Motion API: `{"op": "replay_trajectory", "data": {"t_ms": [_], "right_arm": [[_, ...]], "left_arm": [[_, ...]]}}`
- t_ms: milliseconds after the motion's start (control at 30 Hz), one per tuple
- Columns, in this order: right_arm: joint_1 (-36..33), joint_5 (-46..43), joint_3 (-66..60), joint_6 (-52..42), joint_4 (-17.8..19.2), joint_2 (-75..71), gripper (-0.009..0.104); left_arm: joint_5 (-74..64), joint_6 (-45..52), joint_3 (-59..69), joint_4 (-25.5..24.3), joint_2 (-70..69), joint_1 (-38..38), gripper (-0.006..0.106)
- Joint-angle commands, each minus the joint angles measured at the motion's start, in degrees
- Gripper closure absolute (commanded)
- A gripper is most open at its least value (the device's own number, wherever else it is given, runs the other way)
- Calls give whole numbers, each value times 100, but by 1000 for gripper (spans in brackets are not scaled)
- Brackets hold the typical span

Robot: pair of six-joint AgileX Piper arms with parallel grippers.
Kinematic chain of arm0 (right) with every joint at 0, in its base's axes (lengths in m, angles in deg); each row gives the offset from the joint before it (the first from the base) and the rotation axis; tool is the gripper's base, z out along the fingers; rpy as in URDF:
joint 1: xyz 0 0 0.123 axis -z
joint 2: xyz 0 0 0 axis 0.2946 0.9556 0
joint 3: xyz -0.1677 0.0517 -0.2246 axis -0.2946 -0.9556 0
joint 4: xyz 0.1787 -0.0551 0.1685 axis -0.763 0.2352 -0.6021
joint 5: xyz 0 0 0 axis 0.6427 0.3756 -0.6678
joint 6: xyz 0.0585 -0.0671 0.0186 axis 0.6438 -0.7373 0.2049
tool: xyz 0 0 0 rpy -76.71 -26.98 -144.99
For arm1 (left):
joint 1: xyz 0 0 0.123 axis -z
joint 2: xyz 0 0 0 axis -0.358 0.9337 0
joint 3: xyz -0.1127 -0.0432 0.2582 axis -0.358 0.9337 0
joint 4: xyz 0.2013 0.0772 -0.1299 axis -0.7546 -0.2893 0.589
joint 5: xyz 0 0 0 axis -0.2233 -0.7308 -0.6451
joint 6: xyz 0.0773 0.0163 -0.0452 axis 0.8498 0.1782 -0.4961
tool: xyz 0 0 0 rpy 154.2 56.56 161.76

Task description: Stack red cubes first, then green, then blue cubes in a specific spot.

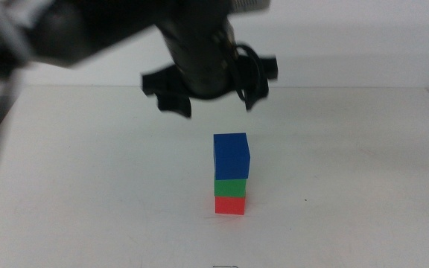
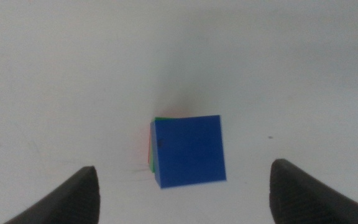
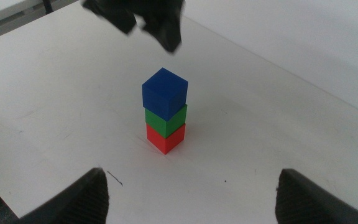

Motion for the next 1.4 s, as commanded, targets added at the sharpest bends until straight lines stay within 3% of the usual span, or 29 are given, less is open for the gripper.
{"op": "replay_trajectory", "data": {"t_ms": [0, 400, 533, 700, 900, 1367], "right_arm": [[37, -372, 142, -87, 71, 21, 6], [37, -372, 142, -87, 65, 21, 6], [37, -372, 142, -87, 116, 6, 6], [37, -372, 142, -87, 115, 11, 6], [37, -372, 142, -87, 115, 11, 6], [37, -372, 142, -87, 115, 11, 6]], "left_arm": [[134, 158, -208, -71, -587, 24, 7], [-187, 2169, -140, -348, -2051, -229, 7], [81, 3051, 182, 321, -2661, -971, 7], [705, 4396, 1008, 1333, -3745, -2458, 7], [1046, 4592, 1658, 1441, -4669, -3417, 7], [1008, 4487, 1742, 1317, -5257, -3478, 7]]}}
